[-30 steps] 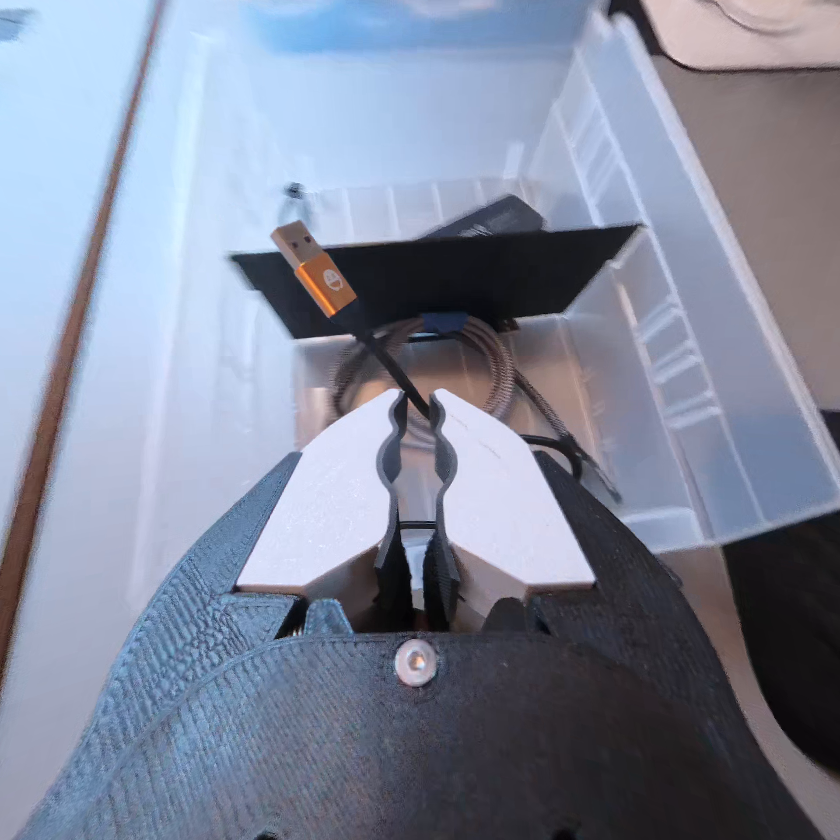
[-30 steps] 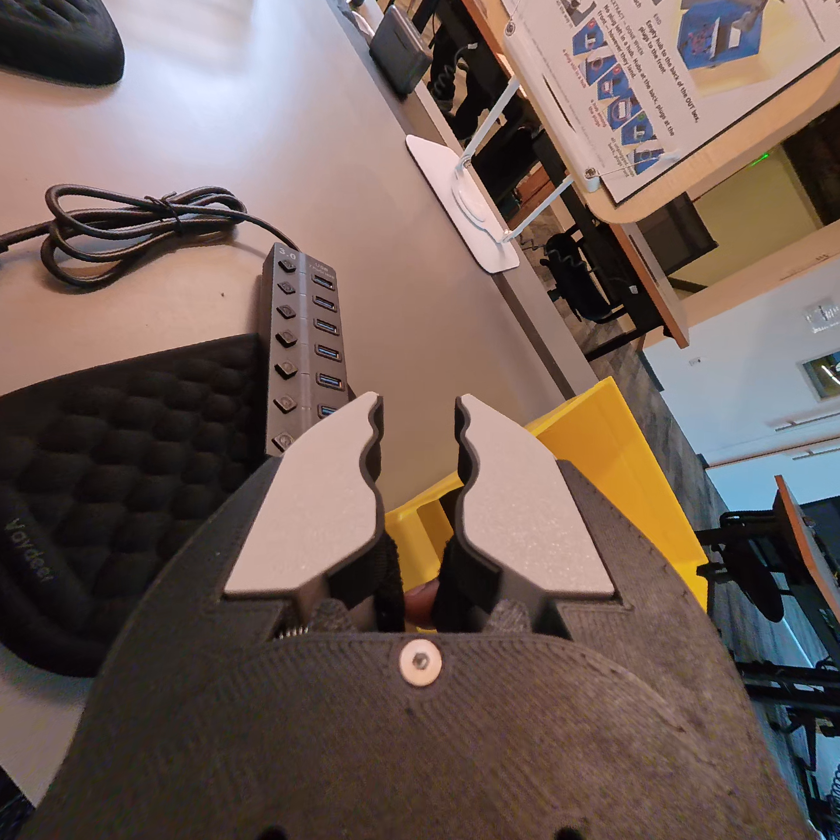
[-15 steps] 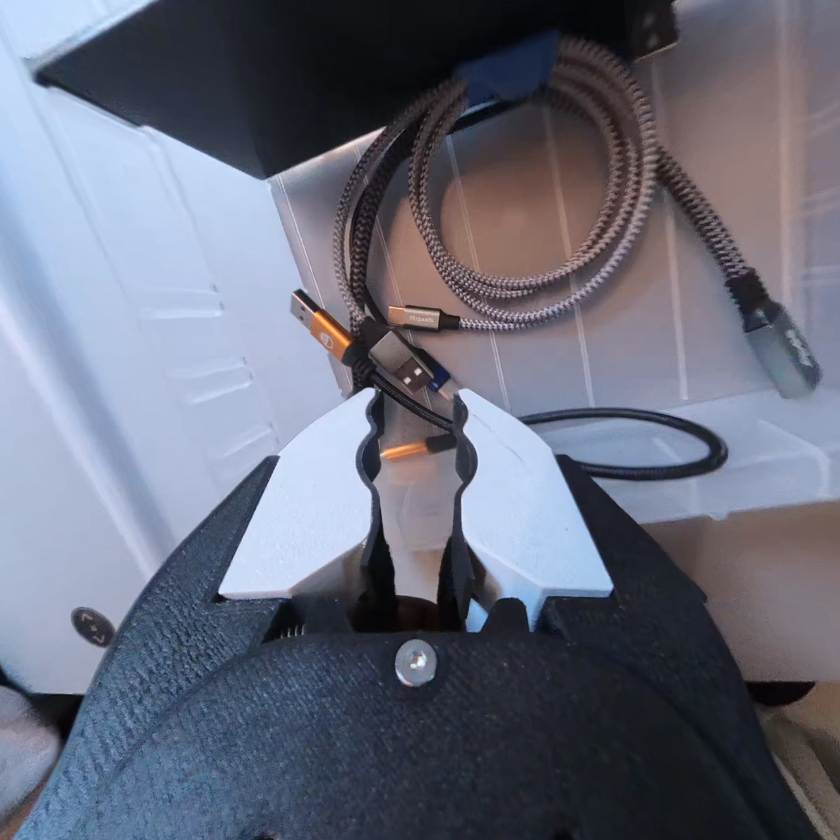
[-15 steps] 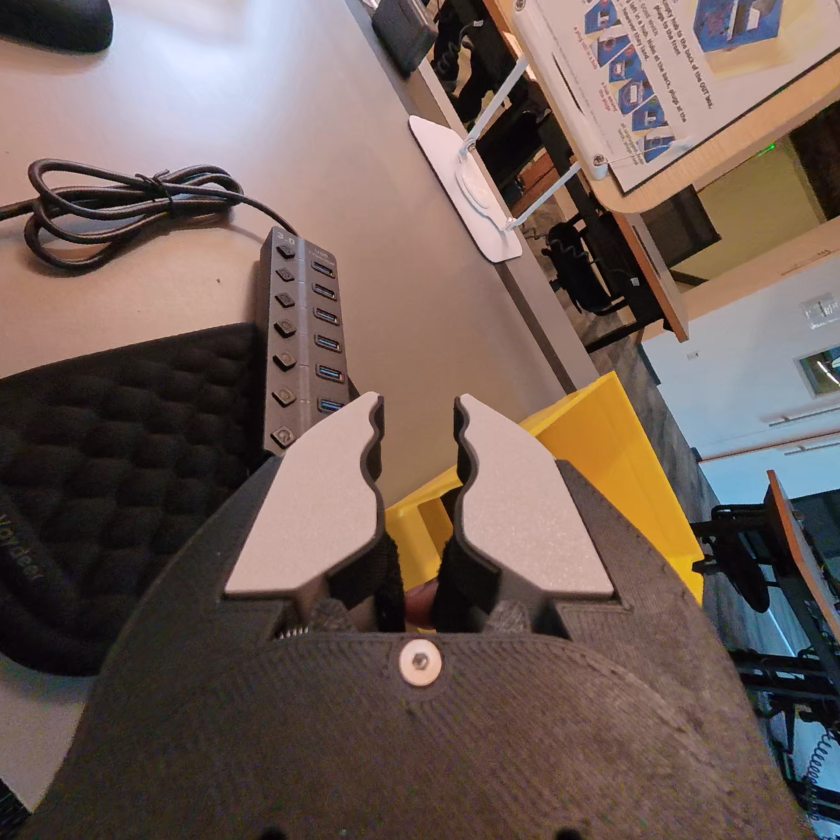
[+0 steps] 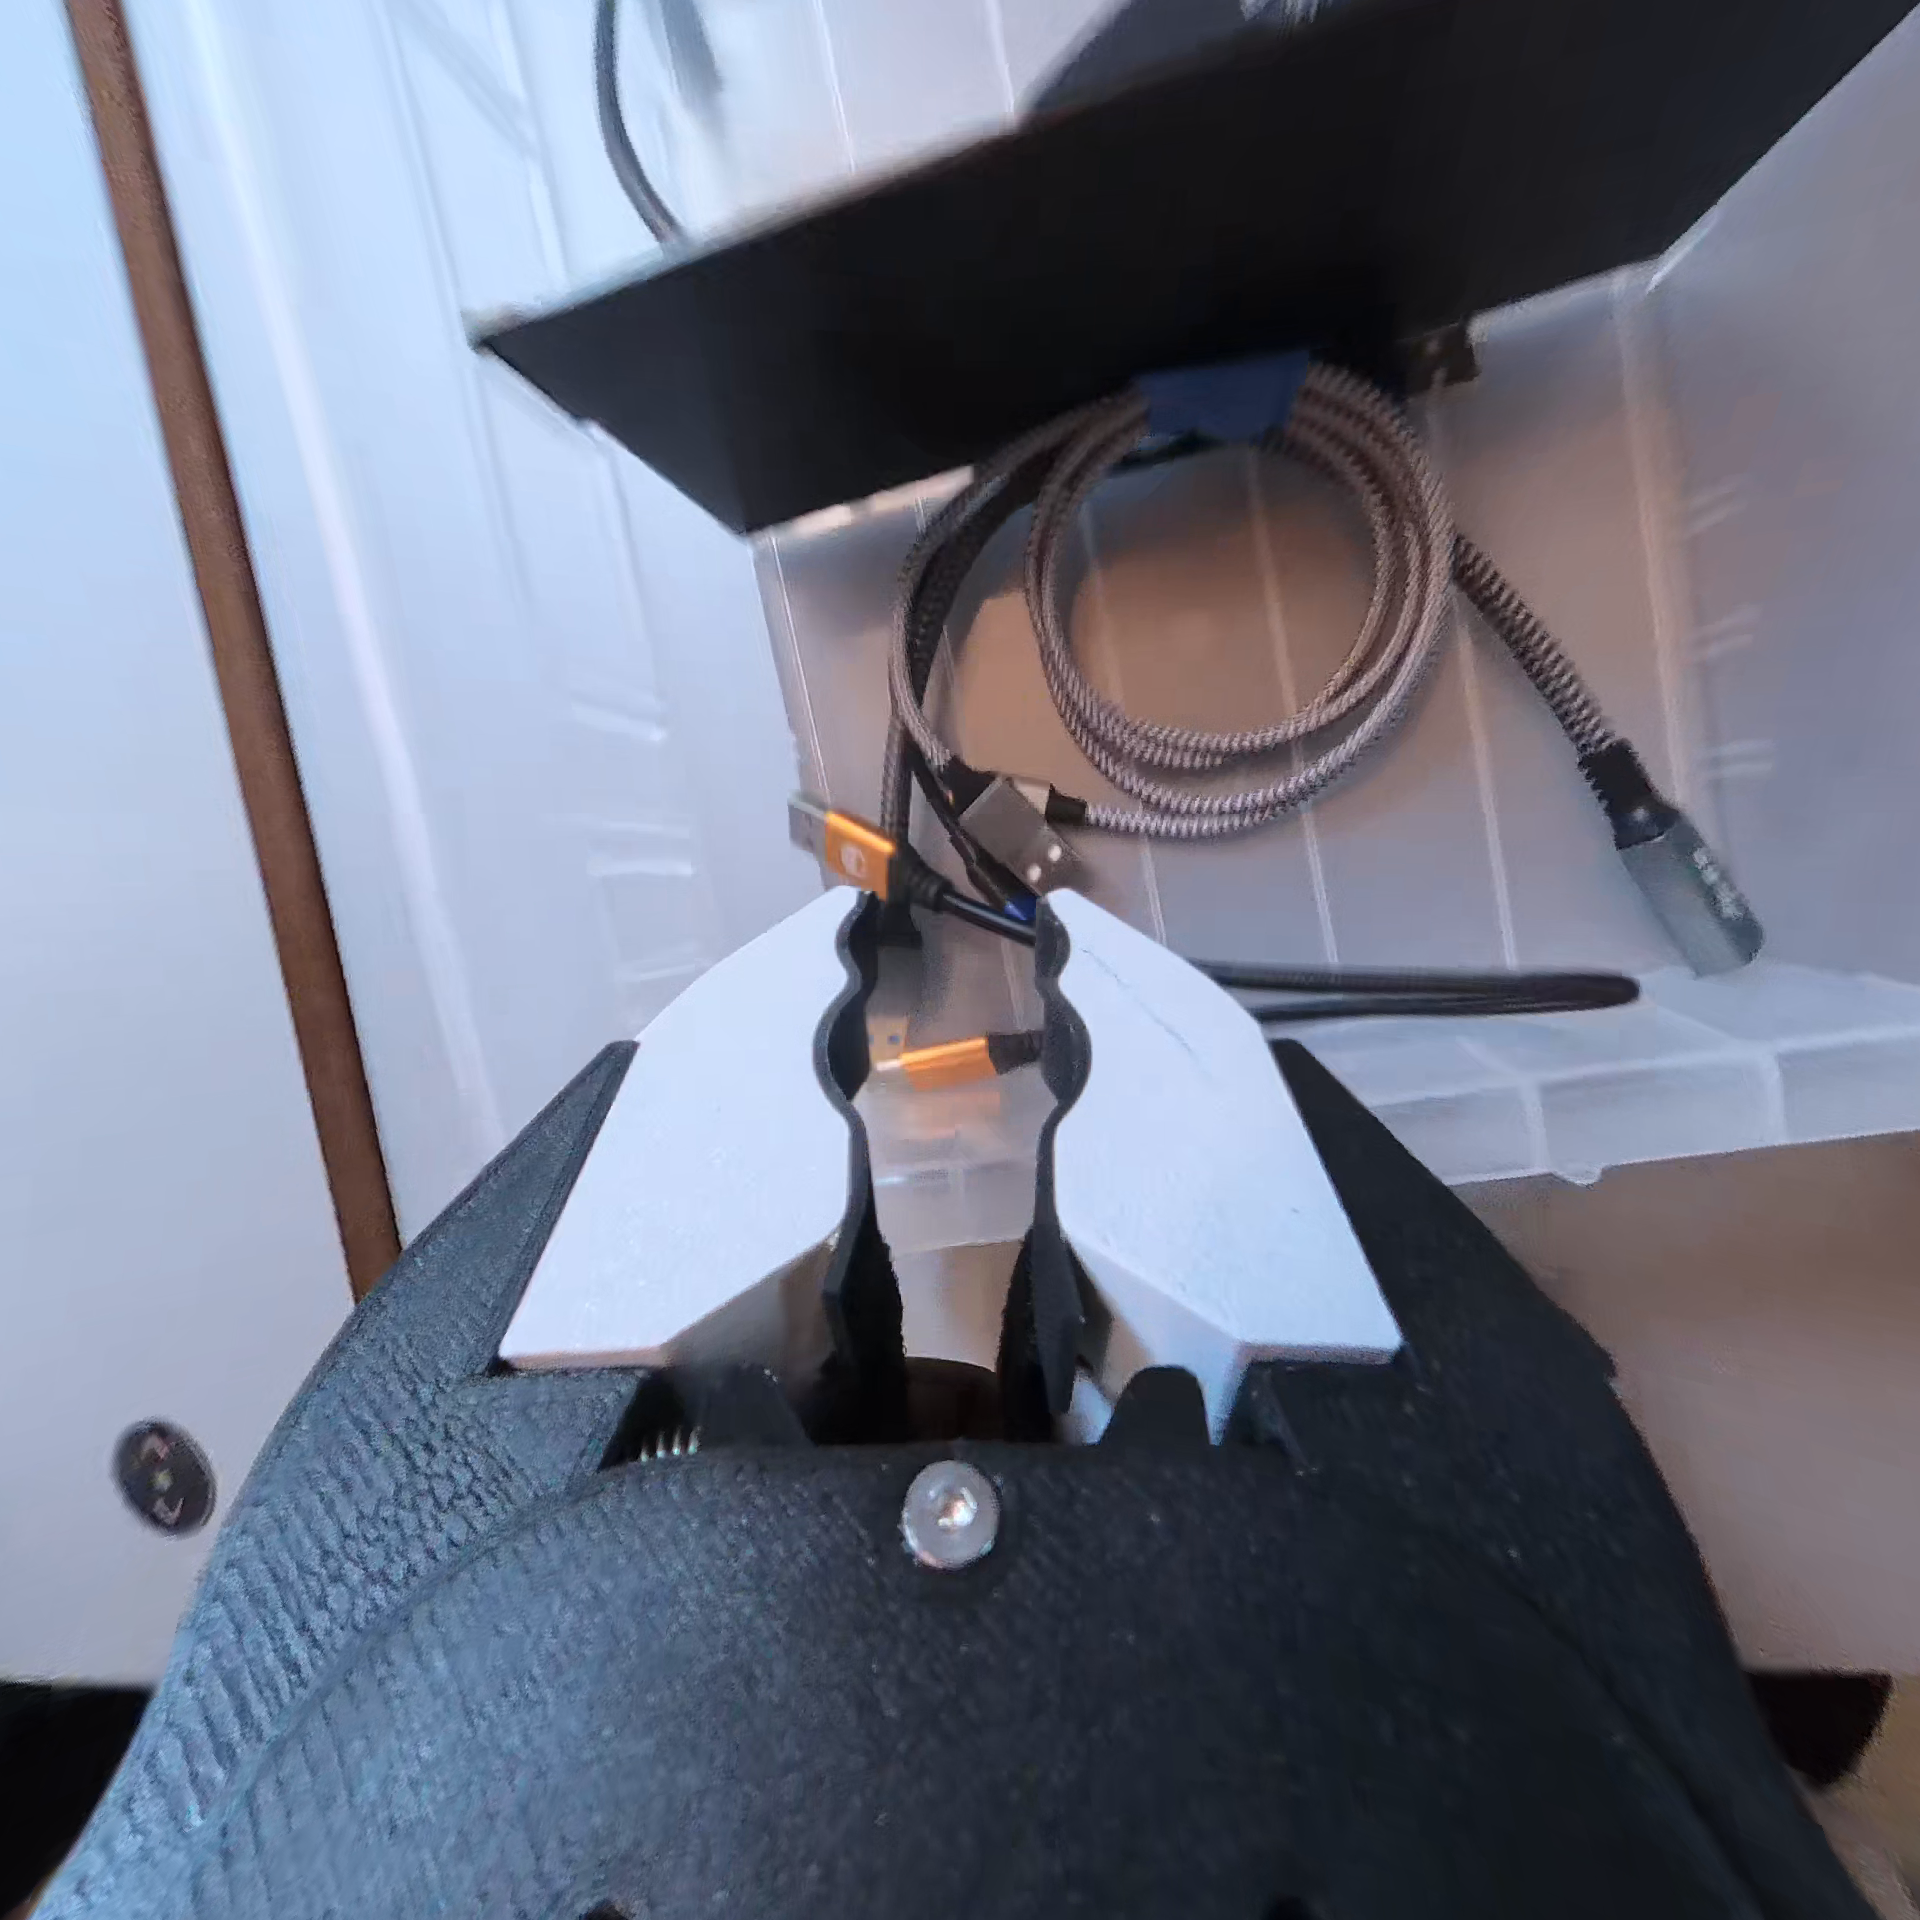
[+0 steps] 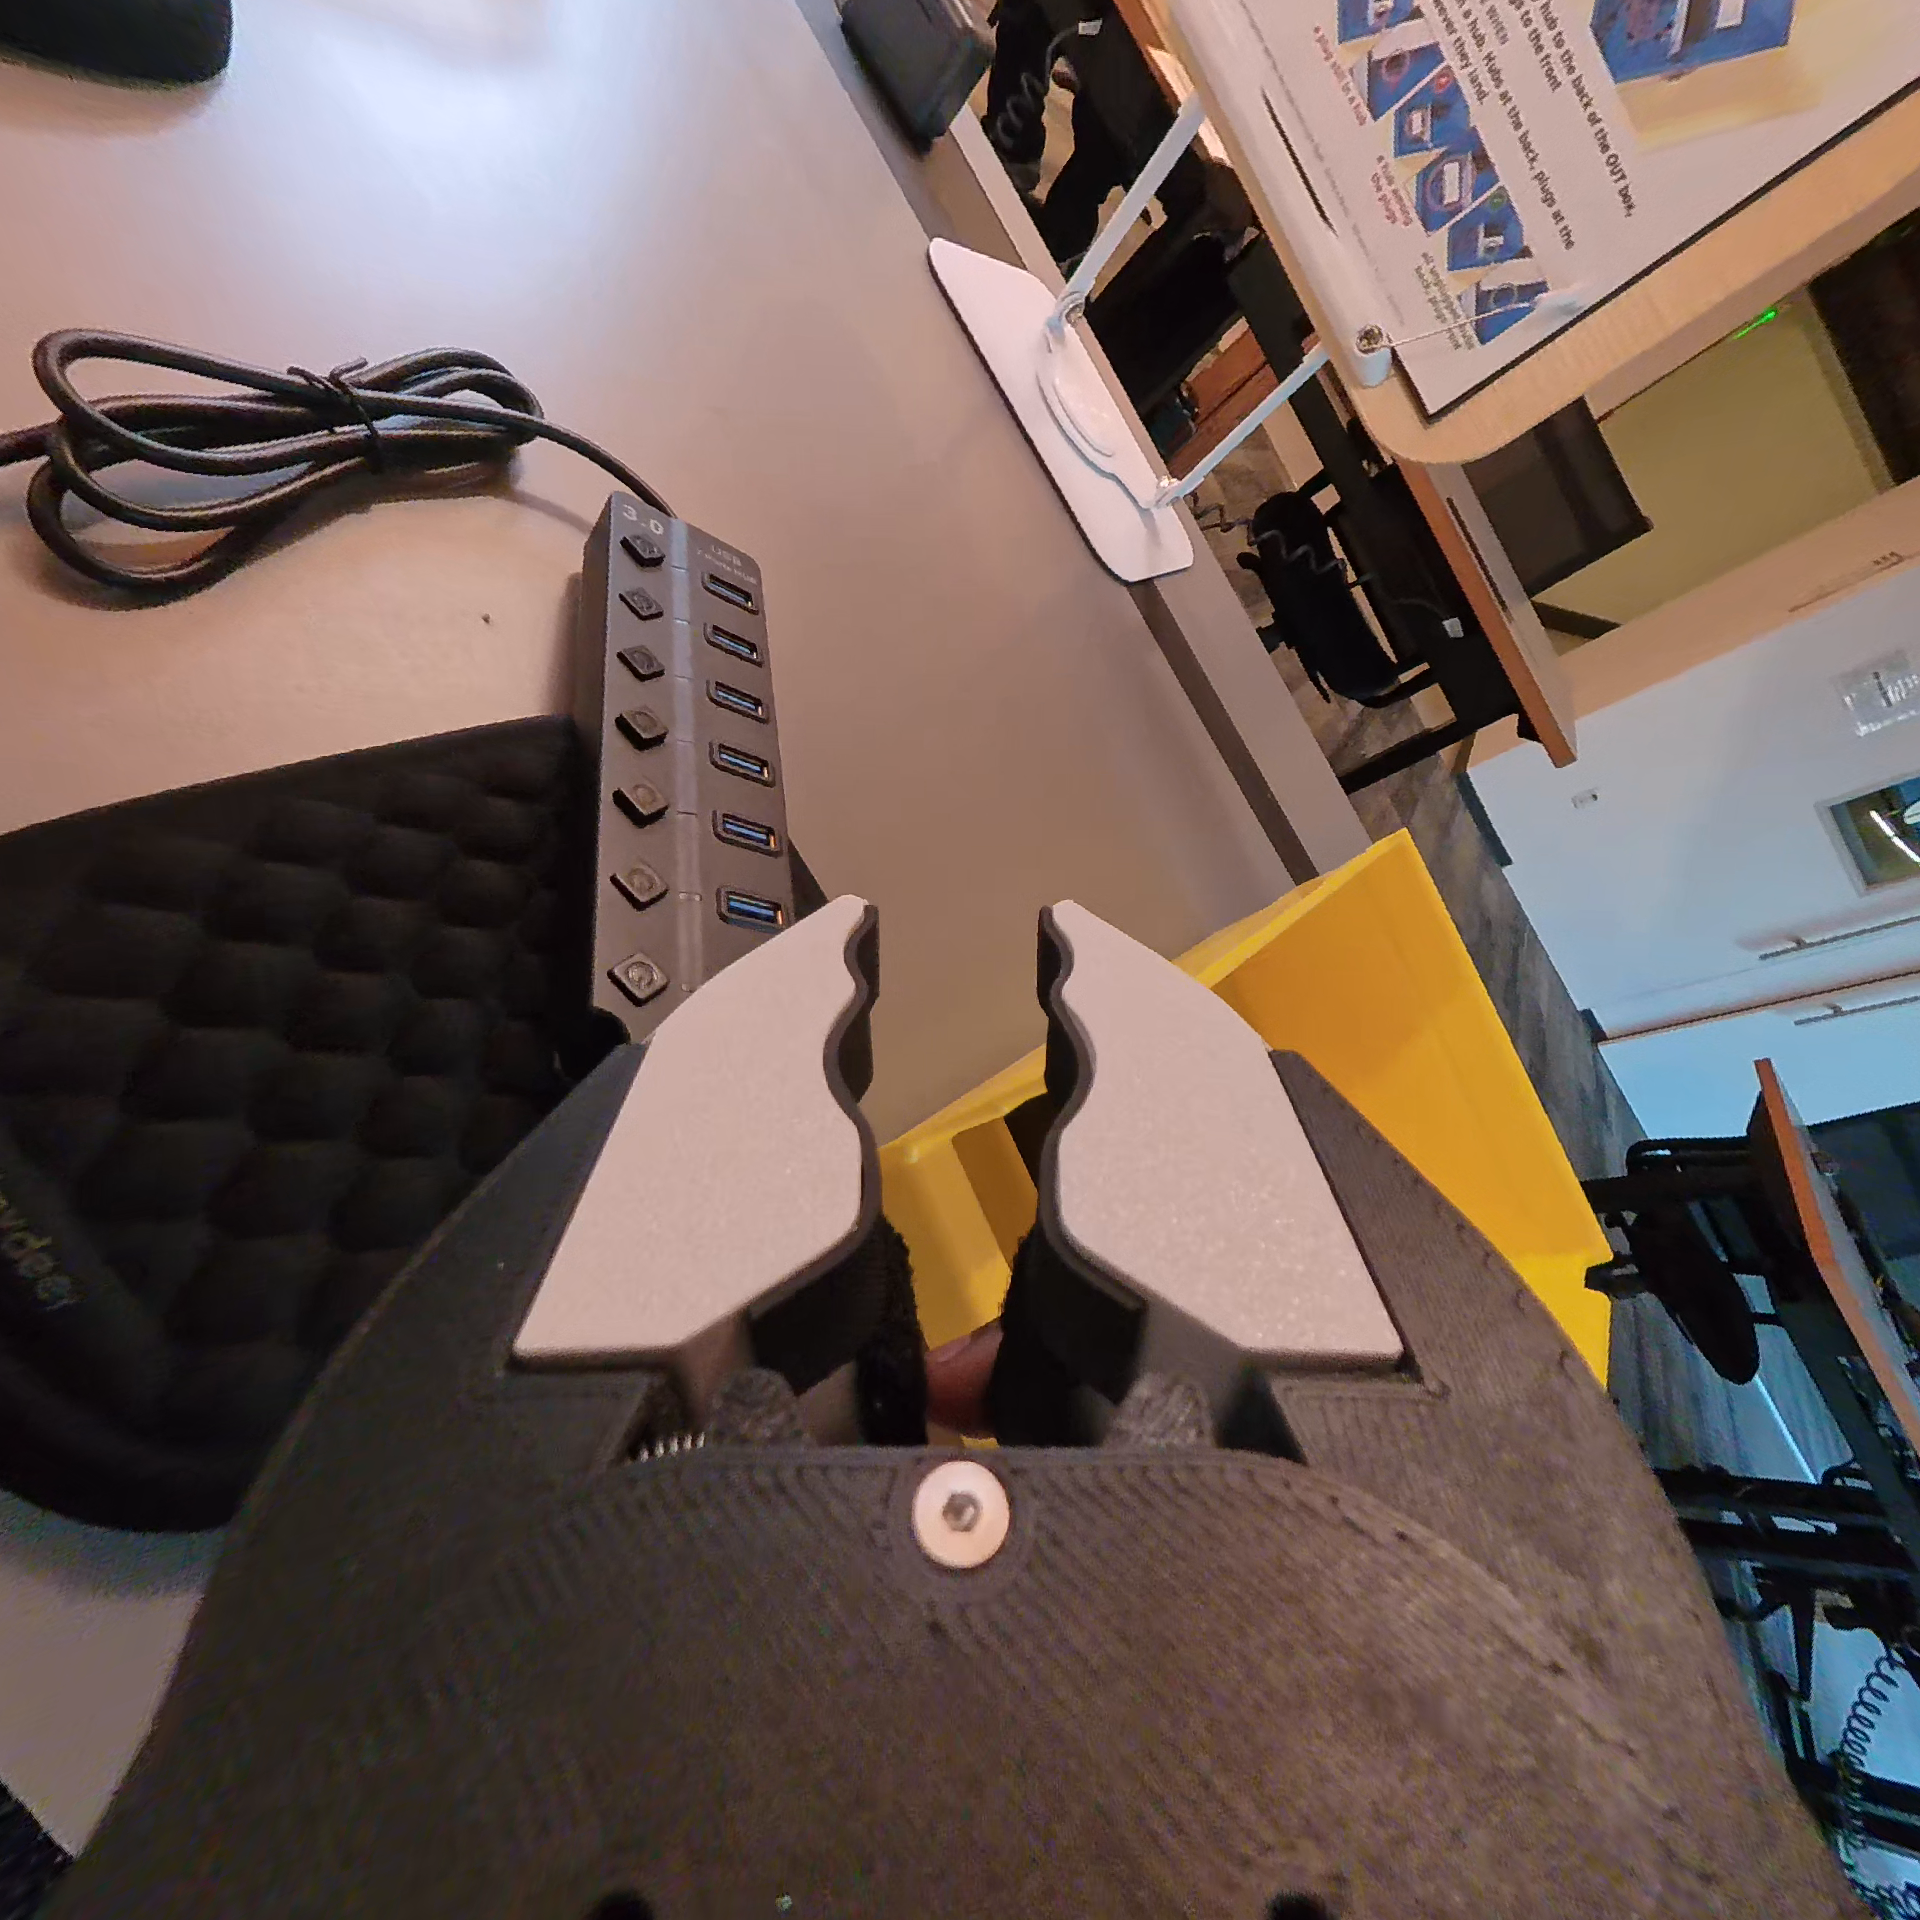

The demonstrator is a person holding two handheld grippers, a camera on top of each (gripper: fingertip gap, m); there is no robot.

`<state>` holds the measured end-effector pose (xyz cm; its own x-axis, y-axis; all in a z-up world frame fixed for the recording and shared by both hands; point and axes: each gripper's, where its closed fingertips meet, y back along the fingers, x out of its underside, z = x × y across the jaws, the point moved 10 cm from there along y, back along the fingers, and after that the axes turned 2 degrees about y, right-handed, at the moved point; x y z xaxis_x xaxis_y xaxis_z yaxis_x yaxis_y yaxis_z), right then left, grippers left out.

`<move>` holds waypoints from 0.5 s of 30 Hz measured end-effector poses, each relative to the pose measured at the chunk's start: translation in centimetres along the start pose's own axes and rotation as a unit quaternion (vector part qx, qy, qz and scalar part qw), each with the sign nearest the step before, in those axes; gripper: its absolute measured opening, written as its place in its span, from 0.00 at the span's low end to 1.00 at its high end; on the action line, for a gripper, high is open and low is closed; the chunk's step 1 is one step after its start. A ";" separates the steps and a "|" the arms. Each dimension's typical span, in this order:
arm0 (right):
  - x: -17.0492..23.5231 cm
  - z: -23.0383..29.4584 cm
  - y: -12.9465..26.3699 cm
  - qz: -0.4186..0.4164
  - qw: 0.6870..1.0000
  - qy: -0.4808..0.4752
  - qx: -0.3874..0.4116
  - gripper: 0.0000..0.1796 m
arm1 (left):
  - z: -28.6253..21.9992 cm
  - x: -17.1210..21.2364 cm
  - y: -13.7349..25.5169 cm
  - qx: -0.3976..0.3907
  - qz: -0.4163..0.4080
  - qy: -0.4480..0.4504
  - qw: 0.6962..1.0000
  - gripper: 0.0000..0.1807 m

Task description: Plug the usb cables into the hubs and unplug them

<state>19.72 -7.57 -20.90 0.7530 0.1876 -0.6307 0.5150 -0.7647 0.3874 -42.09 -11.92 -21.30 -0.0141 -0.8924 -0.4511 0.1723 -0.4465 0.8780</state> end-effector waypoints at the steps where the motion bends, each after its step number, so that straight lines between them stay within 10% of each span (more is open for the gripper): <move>1: 0.0 0.0 0.0 0.001 1.000 0.000 0.000 0.16 | 0.1 -0.1 0.5 0.008 -0.042 0.005 0.999 0.16; 5: 0.0 0.1 -0.1 0.005 1.000 0.002 -0.001 0.16 | -0.9 -1.3 2.5 0.107 -0.166 0.011 0.980 0.17; 15: 0.0 0.2 -0.2 0.009 1.000 0.005 0.000 0.16 | 0.3 -0.7 -1.5 0.037 0.060 -0.006 0.998 0.14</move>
<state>19.53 -7.49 -21.08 0.7660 0.1802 -0.6170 0.5019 -0.7674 0.3990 -42.64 -10.64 -22.27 -0.0093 -0.9400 -0.3410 0.1011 -0.3402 0.9349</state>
